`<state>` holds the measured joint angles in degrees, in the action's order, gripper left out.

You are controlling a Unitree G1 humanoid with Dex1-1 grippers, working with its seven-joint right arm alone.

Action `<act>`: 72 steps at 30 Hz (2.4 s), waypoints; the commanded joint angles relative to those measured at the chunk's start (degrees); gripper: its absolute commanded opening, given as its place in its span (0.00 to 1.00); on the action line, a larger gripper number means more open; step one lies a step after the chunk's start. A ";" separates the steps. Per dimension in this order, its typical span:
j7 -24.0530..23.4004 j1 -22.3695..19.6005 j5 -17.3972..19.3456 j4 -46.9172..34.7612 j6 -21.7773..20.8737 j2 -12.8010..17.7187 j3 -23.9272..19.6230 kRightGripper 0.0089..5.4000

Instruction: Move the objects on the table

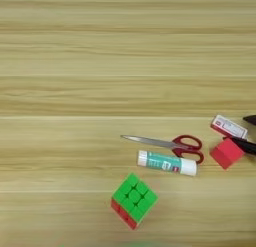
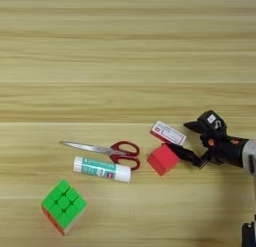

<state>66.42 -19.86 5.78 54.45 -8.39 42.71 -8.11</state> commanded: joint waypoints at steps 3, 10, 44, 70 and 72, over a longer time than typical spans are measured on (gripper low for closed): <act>-2.01 -3.57 -0.79 -0.77 -2.22 2.41 0.12 0.94; -1.69 -3.64 -1.00 0.16 -3.01 2.21 0.51 0.77; 0.96 -5.90 2.10 -8.40 -0.04 1.34 -0.32 0.39; -2.51 -4.78 4.52 -45.04 16.89 -5.52 4.78 0.39; -3.07 -4.78 4.70 -47.09 18.39 -6.39 5.72 0.39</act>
<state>65.76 -21.32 10.11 11.59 9.59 35.35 -2.04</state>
